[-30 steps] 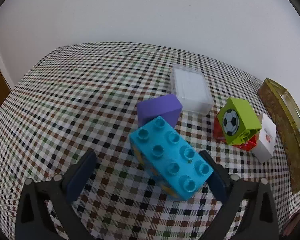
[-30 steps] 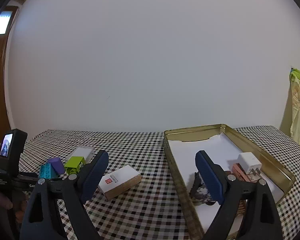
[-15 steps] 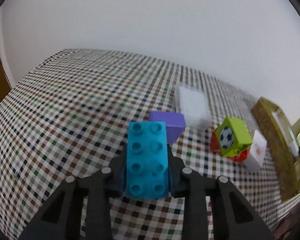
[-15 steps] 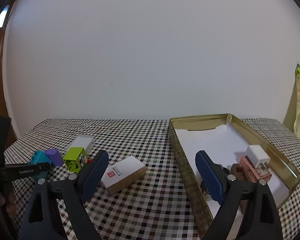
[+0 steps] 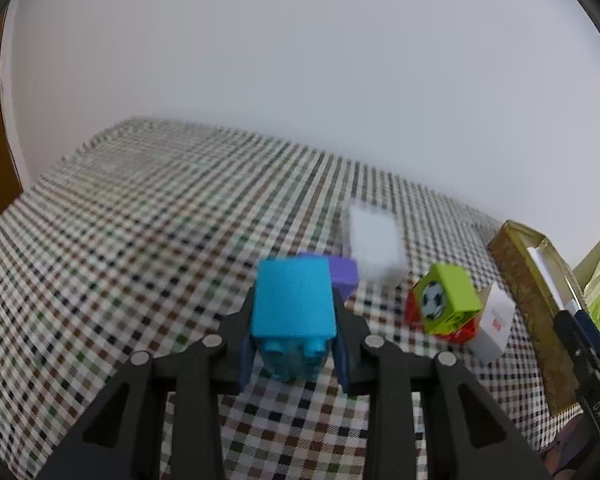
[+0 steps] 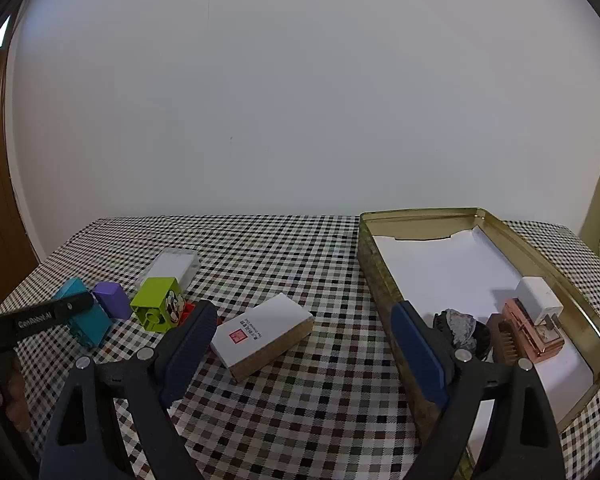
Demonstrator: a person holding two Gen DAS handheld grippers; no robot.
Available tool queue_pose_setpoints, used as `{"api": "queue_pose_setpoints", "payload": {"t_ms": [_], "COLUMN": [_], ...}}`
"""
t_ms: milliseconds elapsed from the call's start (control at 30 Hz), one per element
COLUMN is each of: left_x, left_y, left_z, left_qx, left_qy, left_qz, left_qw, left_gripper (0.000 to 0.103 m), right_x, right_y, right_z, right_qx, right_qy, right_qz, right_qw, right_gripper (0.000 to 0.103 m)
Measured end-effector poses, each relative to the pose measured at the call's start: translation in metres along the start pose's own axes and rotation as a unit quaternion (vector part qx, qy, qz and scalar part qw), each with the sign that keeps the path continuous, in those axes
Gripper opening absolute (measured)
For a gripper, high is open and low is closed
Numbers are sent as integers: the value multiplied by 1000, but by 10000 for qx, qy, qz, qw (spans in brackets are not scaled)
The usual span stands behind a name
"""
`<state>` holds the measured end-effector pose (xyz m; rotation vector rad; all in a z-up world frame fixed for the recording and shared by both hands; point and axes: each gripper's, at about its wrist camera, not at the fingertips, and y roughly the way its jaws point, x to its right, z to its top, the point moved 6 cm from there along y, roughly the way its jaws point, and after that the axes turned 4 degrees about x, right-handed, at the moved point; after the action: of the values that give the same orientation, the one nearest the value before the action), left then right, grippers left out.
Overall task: Organize rigid objects
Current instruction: 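Grasp the white box with red seal with the right tool while the left tool holds the brick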
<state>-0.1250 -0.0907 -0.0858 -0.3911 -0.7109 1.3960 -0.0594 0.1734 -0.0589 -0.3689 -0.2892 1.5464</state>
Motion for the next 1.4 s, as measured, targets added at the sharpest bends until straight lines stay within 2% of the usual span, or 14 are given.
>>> {"api": "queue_pose_setpoints", "payload": {"t_ms": [133, 267, 367, 433, 533, 700, 900, 1033, 1100, 1233, 1300, 1400], "left_x": [-6, -6, -4, -6, -4, 4, 10, 14, 13, 13, 13, 14], "left_y": [12, 16, 16, 13, 1, -16, -32, -36, -37, -37, -37, -36], "left_z": [-7, -6, -4, -2, 7, 20, 29, 31, 31, 30, 29, 29], "left_qx": [-350, -239, -195, -82, 286, 831, 1162, 1300, 1331, 1288, 1288, 1279], "left_qy": [-194, -140, -170, -241, -227, -256, -213, -169, -135, -201, -203, -173], "left_qz": [23, 209, 70, 13, -12, -283, -423, -452, -386, -396, -377, -370], "left_qw": [9992, 9994, 9996, 9997, 9993, 9958, 9921, 9903, 9903, 9907, 9907, 9909], "left_gripper": [31, 31, 30, 30, 30, 30, 30, 30, 30, 30, 30, 30], "right_x": [1, 3, 2, 1, 1, -7, -22, -20, -23, -30, -41, -53], "right_y": [3, 5, 6, 6, 9, 24, 49, 63, 72, 75, 74, 70], "right_z": [-1, -3, -4, -4, -5, -11, -19, -21, -25, -22, -20, -19], "right_qx": [-71, -136, -181, -202, -290, -682, -1189, -1383, -1562, -1561, -1520, -1492], "right_qy": [31, 101, 85, 81, 65, 121, 253, 578, 673, 659, 366, -174], "right_qz": [-6, 32, 35, 42, 26, 167, 347, 209, 261, 331, 470, 723], "right_qw": [10000, 9999, 9998, 9998, 9996, 9975, 9920, 9885, 9851, 9850, 9866, 9860], "right_gripper": [90, 90, 90, 90, 90, 90, 89, 88, 83, 69, 64, 64]}}
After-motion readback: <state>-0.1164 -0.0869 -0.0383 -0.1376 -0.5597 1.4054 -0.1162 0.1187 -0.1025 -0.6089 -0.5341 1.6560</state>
